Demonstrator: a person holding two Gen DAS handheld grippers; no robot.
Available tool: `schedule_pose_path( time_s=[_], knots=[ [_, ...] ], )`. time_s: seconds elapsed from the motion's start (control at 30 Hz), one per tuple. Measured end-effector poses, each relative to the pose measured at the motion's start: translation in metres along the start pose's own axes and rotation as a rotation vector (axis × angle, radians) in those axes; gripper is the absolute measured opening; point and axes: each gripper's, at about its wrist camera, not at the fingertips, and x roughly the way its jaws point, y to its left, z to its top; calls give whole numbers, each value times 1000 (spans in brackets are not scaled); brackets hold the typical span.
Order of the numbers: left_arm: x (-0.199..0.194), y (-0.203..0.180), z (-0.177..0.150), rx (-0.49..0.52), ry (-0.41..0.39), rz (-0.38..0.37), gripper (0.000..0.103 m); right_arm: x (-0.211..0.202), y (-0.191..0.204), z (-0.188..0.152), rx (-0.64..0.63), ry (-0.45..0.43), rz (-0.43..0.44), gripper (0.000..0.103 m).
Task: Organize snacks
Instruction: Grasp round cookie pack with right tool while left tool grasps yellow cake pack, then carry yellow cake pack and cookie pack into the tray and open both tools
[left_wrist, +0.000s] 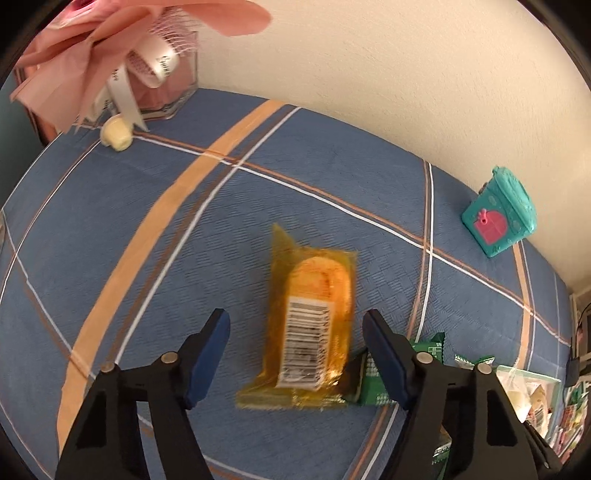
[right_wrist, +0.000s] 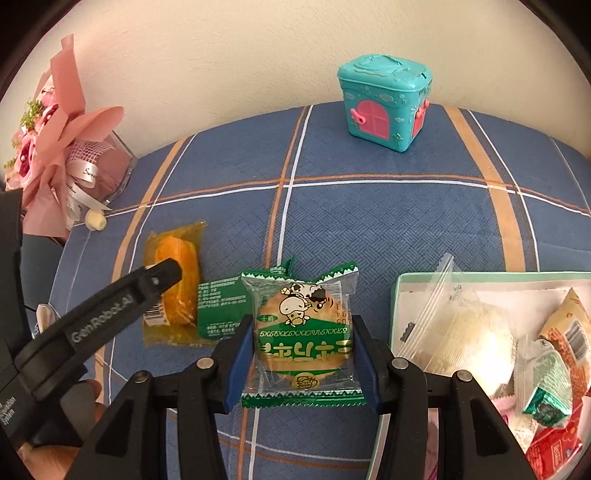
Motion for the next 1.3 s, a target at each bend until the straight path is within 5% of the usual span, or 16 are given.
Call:
schedule_pose_path(
  time_s=[0.17,0.27,0.73,1.3],
  knots=[
    [12,-1,-4,1,31,-5,47,4,-4,2,12,3,0,53],
    [7,2,-4,-4,20,-7,41,2,-5,0,17,5,4,53],
    [-47,12,-8,-72,-5,-26,41,-42,1,-8,17,-28,19,53],
    [-123,-1,-55,-31,-68,-32,41,-106,-13,-52,31,-69,50,53]
  ],
)
